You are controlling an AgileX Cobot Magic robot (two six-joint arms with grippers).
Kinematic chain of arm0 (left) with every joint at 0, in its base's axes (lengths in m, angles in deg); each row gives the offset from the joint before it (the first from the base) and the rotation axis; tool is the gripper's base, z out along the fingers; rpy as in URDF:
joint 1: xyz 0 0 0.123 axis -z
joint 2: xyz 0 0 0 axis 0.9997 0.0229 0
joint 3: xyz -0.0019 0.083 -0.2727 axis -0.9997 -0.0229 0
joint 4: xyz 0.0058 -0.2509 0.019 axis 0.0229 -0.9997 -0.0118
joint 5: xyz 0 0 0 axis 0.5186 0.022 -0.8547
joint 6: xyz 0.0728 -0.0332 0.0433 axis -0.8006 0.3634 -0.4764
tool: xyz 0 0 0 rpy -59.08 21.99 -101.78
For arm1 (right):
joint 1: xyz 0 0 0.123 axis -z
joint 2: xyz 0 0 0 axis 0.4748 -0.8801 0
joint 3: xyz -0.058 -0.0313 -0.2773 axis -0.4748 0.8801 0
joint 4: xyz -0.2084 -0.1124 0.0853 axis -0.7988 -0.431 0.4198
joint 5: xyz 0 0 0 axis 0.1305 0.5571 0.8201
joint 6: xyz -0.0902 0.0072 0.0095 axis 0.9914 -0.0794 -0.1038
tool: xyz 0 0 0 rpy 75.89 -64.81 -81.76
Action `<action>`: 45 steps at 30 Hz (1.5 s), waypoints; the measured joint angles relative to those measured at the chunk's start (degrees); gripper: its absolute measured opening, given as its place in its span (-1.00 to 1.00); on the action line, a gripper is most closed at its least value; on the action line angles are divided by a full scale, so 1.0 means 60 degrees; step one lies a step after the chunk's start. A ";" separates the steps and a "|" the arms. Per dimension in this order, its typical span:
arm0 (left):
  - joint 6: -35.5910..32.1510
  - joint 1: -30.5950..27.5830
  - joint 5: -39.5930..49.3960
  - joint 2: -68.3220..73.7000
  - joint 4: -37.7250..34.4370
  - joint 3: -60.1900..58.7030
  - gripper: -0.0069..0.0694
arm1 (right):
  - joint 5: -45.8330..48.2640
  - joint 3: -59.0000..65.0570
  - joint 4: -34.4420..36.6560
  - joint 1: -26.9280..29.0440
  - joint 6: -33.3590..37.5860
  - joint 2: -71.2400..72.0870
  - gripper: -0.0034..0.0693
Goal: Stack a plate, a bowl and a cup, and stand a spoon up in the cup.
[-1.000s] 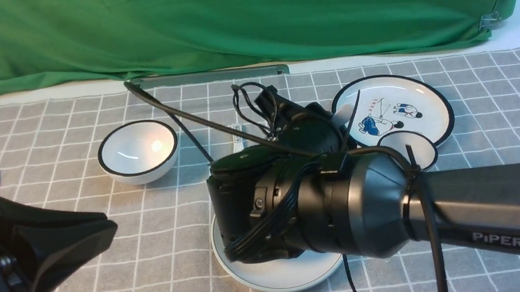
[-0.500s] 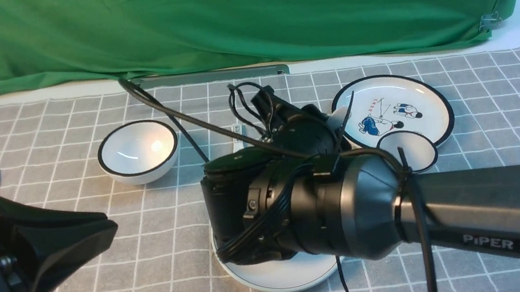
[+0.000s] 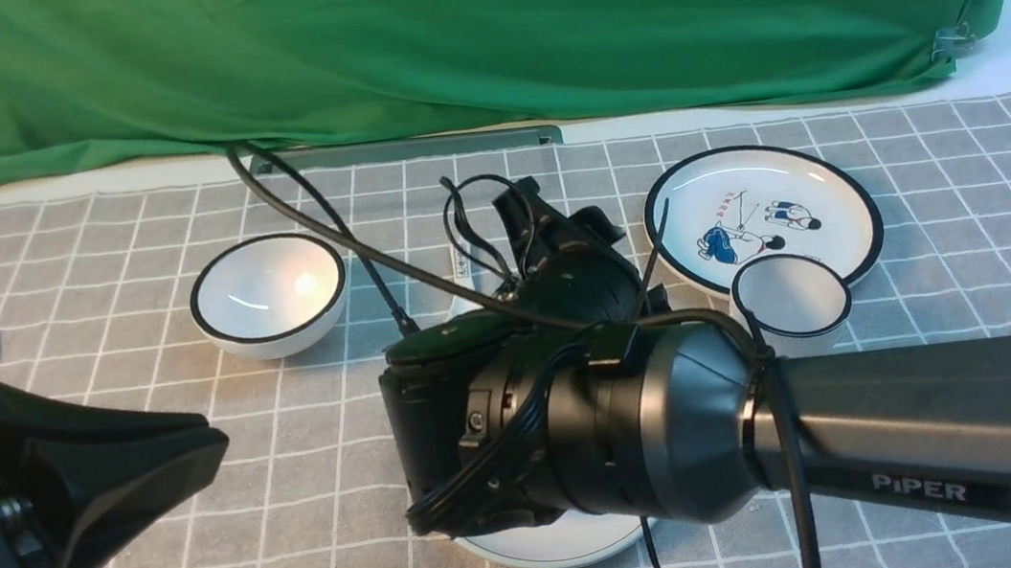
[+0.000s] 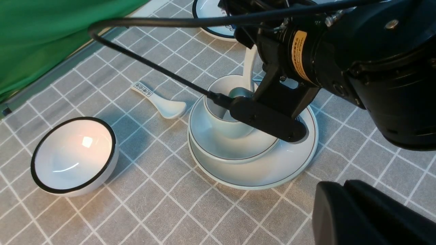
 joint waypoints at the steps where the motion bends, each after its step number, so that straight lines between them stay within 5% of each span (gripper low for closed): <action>1: 0.0000 0.0000 0.0000 0.0000 0.0000 0.0000 -0.79 | 0.0000 0.0000 0.0000 0.0000 -0.0097 0.0000 0.31; 7: 0.0000 0.0000 0.0000 0.0000 -0.0009 0.0000 -0.79 | 0.0008 0.0000 0.0069 -0.0219 -0.0902 0.0635 0.36; 11: 0.0000 0.0000 0.0000 0.0000 -0.0009 0.0000 -0.79 | 0.0008 -0.0089 0.0216 -0.0584 -0.2448 0.2229 0.35; 16: 0.0000 0.0000 0.0000 0.0000 -0.0009 0.0000 -0.79 | 0.0047 -0.0093 0.3275 -0.0618 -0.5178 0.4879 -0.22; 18: 0.0000 0.0000 0.0000 0.0000 -0.0009 0.0000 -0.79 | 0.0058 -0.0093 0.4832 -0.0377 -0.5703 0.5845 -0.57; 21: 0.0000 0.0000 0.0000 0.0000 -0.0009 0.0000 -0.79 | 0.0058 -0.0093 0.5663 -0.0256 -0.6140 0.6675 -0.79; 35: 0.0000 0.0000 0.0000 0.0000 -0.0016 0.0000 -0.79 | 0.0069 0.0259 0.5702 -0.0183 -0.6673 0.8727 -0.86; 39: 0.0000 0.0000 0.0000 -0.0029 -0.0016 0.0000 -0.79 | -0.0704 0.1999 0.6026 0.1056 -0.6729 0.9959 -0.86; 45: 0.0000 0.0000 0.0000 -0.0028 -0.0025 0.0000 -0.79 | -0.4735 0.7013 0.7588 0.5041 -0.5563 1.2593 -0.86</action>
